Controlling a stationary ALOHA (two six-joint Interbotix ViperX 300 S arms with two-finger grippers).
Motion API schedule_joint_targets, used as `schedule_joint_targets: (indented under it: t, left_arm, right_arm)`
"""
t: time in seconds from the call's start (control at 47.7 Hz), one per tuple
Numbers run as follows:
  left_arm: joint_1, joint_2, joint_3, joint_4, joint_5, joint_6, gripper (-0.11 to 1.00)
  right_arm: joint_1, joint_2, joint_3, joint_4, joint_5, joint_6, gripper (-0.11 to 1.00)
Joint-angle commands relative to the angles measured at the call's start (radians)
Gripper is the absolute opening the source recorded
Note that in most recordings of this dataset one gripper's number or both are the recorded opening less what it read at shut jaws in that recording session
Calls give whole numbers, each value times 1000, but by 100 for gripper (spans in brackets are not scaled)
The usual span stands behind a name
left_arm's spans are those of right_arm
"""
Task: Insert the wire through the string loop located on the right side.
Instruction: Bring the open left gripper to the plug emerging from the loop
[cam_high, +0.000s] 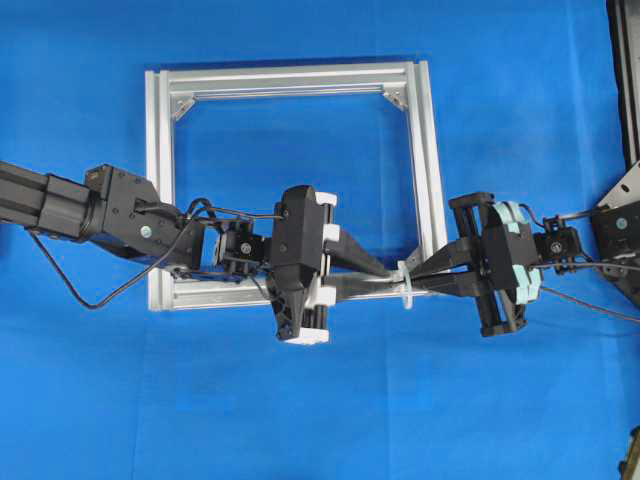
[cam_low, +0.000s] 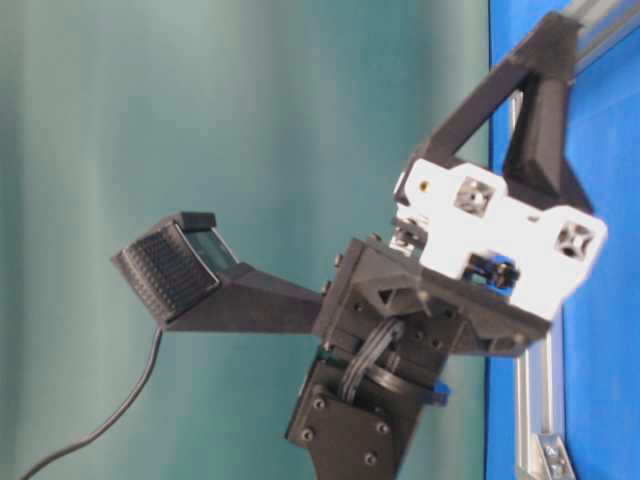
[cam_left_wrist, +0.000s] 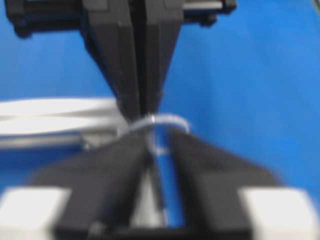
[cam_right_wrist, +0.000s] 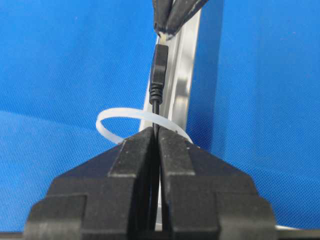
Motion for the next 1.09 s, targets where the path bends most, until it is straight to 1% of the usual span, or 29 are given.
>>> schedule_joint_targets:
  t: [0.0, 0.147, 0.231, 0.252, 0.629, 0.86, 1.07]
  left_arm:
    - [-11, -15, -12, 3, -5, 2, 28]
    - [-12, -15, -12, 3, -5, -8, 73]
    - [-12, -15, -11, 3, -5, -9, 90]
    - [-12, -15, -12, 3, -3, -9, 91]
    - [-9, -12, -11, 3, 8, -9, 90]
    - [-9, 48, -23, 3, 6, -9, 90]
    - [-9, 75, -23, 3, 2, -11, 90]
  right_arm:
    - [2, -8, -14, 0, -11, -2, -4]
    - [2, -8, -14, 0, -11, -2, -4]
    - [2, -8, -14, 0, -9, -2, -4]
    - [2, -6, -14, 0, -11, -2, -4]
    - [2, -8, -14, 0, -11, -2, -4]
    - [2, -8, -14, 0, -11, -2, -4]
    - [2, -8, -12, -2, -11, -2, -4]
